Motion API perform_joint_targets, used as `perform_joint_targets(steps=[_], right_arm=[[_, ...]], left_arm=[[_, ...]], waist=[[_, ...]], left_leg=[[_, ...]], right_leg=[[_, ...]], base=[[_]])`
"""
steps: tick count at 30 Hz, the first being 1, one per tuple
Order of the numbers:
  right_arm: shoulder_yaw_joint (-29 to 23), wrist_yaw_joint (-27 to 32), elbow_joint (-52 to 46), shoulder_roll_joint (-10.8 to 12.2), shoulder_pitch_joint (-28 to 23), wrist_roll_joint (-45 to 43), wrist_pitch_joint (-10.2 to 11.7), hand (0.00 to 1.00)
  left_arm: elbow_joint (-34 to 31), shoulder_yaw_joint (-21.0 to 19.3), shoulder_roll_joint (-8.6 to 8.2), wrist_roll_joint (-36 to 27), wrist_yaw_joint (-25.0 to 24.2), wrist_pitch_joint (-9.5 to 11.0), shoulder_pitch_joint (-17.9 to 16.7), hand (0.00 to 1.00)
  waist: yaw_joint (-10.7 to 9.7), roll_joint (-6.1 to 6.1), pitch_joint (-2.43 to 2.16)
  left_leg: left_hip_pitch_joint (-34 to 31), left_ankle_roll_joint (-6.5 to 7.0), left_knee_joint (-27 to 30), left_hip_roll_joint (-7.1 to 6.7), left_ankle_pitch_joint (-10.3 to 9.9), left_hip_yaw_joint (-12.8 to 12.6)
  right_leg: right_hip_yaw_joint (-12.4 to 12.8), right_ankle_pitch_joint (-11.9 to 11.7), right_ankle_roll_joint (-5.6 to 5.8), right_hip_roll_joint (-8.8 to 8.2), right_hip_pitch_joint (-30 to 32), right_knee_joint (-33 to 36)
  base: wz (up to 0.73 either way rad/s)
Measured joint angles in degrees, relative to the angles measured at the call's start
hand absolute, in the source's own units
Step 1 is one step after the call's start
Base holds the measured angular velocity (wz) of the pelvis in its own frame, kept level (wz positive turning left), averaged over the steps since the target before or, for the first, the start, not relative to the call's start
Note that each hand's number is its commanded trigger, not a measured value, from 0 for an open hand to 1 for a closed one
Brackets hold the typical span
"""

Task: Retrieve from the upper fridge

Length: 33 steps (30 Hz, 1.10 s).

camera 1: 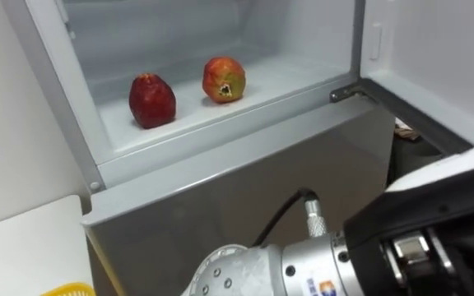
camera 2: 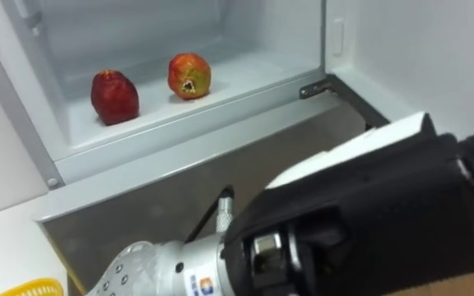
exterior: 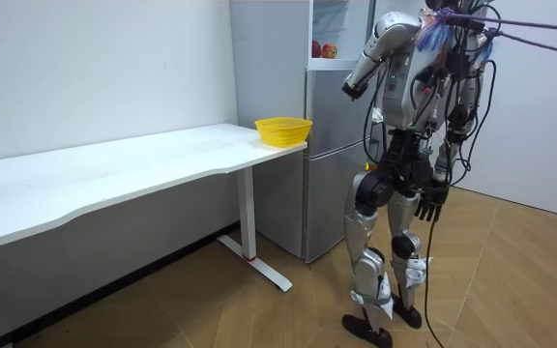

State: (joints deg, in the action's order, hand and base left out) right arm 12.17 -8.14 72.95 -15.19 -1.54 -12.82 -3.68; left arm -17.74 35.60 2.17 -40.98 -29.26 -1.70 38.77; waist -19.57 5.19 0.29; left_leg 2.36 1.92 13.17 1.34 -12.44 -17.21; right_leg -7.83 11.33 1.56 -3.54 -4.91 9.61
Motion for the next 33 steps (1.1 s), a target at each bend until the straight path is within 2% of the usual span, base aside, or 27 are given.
perform_joint_targets(steps=[4, 9, 13, 17, 21, 24, 26, 27, 29, 30, 32, 33], right_arm=[[0.07, 0.45, 0.03, 0.03, 0.67, 0.09, -0.10, 0.00], [0.13, 1.39, 0.11, 0.01, 1.07, -0.05, -0.12, 0.00], [0.13, 1.71, 0.80, -0.09, 0.86, 0.04, -0.24, 0.00], [0.09, 1.48, 0.81, -0.15, 0.60, -0.03, -0.11, 0.00], [0.14, 1.54, 0.85, -0.15, 0.76, 0.08, 0.04, 0.00], [0.13, 1.75, 0.87, -0.15, 0.92, 0.08, -0.06, 0.00], [0.01, 1.76, 0.88, -0.11, 0.85, 0.16, 0.07, 0.00], [-0.02, 1.70, 0.85, -0.06, 0.89, -0.08, 0.13, 0.00], [-0.53, 1.65, 0.52, 0.25, 0.90, -0.22, 0.40, 0.00], [-0.63, 1.66, 0.44, 0.26, 0.87, -0.23, 0.52, 0.00], [-1.10, 2.01, 0.35, 0.45, 0.76, -0.34, 0.67, 0.00], [-1.13, 2.18, 0.39, 0.53, 0.75, -0.48, 0.71, 0.00]], left_arm=[[2.89, 1.18, -1.81, 0.01, 1.41, 0.39, 2.20, 0.00], [4.45, 1.70, -3.52, 0.16, 2.38, 0.40, 2.80, 0.00], [4.54, 1.72, -3.69, 0.32, 3.51, 0.40, 2.90, 0.00], [4.67, 1.71, -3.64, 0.62, 3.87, 0.50, 3.03, 0.00], [4.49, 1.72, -2.96, 1.68, 4.01, 0.66, 3.03, 0.00], [4.18, 1.68, -1.57, 4.79, 3.96, 0.65, 2.99, 0.00], [0.93, 0.32, 0.94, 6.29, 3.97, 0.59, 1.07, 0.00], [-0.48, -0.51, 1.75, 6.98, 3.92, 0.63, 0.12, 0.00], [-4.99, -4.05, 5.20, 8.89, 3.79, 0.63, -2.33, 0.00], [-5.87, -5.13, 6.00, 9.15, 3.79, 0.61, -2.74, 0.00], [-8.76, -10.09, 7.94, 9.15, 4.01, 0.66, -4.73, 0.00], [-9.31, -11.10, 8.10, 9.15, 4.20, 0.68, -5.14, 0.00]], waist=[[-0.61, 0.01, 0.00], [-1.25, 0.12, 0.05], [-2.07, 0.60, 0.05], [-2.03, 0.76, 0.13], [-0.80, 0.70, 0.18], [0.88, 0.44, 0.36], [3.03, 0.36, 0.40], [3.42, 0.29, 0.45], [5.74, -0.52, 0.64], [6.42, -0.79, 0.65], [8.83, -2.10, 0.38], [9.09, -2.43, 0.28]], left_leg=[[-0.10, 0.00, -0.01, -0.01, 0.00, -0.12], [-0.03, 0.00, -0.01, 0.13, 0.00, -0.76], [0.24, 0.00, -0.29, 0.20, 0.00, -1.56], [0.82, -0.02, -0.94, 0.18, 0.01, -1.75], [0.95, -0.02, -1.08, 0.15, 0.01, -1.73], [1.12, -0.02, -1.12, 0.10, 0.02, -1.59], [1.41, -0.14, -1.51, 0.06, 0.12, -1.58], [1.39, -0.20, -1.56, 0.04, 0.17, -1.45], [1.38, -0.37, -1.92, 0.03, 0.53, -1.29], [1.37, -0.41, -1.92, 0.05, 0.57, -1.29], [1.18, -0.47, -1.90, 0.01, 0.61, 0.14], [1.08, -0.48, -1.90, 0.00, 0.62, 0.38]], right_leg=[[0.11, 0.00, 0.00, 0.00, 0.17, 0.04], [0.18, -0.01, -0.02, 0.11, 0.14, 0.11], [0.30, -0.01, -0.02, 0.12, 0.01, -0.05], [0.54, -0.01, -0.02, 0.19, -0.14, 0.03], [0.65, -0.01, -0.02, 0.16, 0.01, 0.01], [0.45, 0.03, 0.01, 0.10, 0.02, 0.04], [0.55, 0.06, -0.02, 0.09, 0.03, 0.13], [0.48, 0.08, -0.04, 0.08, 0.04, 0.14], [0.34, 0.06, -0.11, 0.14, 0.20, 0.17], [0.29, 0.04, -0.14, 0.15, 0.19, 0.16], [-0.54, -0.02, -0.24, 0.20, -0.16, 0.20], [-0.81, -0.02, -0.24, 0.21, -0.22, 0.12]], base=[[0.00], [0.00], [-0.01], [-0.03], [-0.03], [-0.01], [-0.05], [0.00], [0.05], [0.04], [0.14], [0.28]])
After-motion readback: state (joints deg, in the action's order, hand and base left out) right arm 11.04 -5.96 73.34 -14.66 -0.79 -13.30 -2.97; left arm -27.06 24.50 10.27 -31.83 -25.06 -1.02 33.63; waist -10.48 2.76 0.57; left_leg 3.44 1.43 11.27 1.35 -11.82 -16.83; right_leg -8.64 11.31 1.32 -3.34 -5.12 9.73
